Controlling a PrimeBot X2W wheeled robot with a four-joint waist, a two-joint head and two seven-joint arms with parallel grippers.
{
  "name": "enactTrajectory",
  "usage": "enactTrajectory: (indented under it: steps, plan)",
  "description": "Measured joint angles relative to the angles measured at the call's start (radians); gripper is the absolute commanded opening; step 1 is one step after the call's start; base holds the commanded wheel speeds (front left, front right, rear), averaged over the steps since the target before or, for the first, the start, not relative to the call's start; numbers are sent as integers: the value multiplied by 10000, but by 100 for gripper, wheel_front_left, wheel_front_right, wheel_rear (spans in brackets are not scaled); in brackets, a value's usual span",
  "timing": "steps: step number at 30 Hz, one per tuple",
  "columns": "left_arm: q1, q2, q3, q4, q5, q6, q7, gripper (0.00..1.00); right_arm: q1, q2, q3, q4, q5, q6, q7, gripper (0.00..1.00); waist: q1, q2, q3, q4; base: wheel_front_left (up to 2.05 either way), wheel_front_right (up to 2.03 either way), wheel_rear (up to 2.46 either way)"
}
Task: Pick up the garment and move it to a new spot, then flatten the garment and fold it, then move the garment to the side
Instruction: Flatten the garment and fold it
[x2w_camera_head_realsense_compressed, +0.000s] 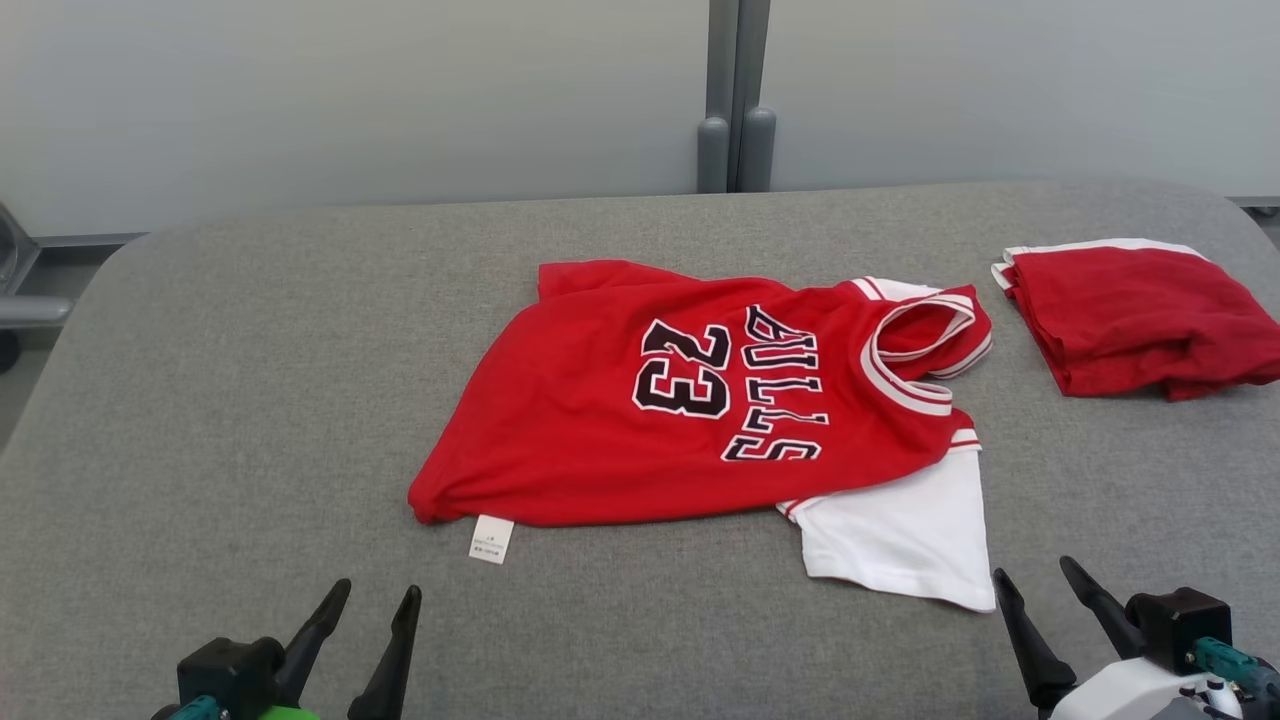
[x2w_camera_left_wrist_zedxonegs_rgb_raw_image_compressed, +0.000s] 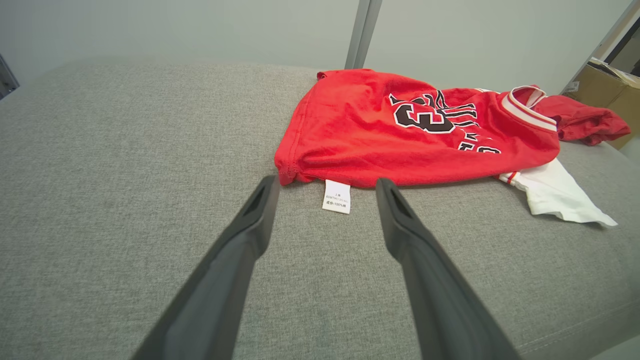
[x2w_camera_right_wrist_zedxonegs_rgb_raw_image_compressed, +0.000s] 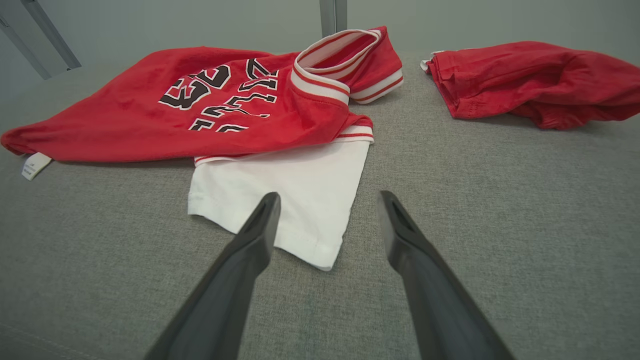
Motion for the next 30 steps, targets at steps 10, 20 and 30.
enactTrajectory:
  steps: [10,20,30]
  plan:
    - [-569,-6,-40,186,163,-113,-2,100,-843,196,284,466,0,232,441,100,0,0,631,-52,0,0,0]
    - [-1540,-40,-19,368,274,-290,-2,100,-1534,635,324,1453,161,320,616,100,0,0,1601,27,0,0,0]
    - [-1943,-61,71,805,270,-395,-19,100,-2035,913,360,2266,424,520,627,40,0,0,2128,125,0,0,0]
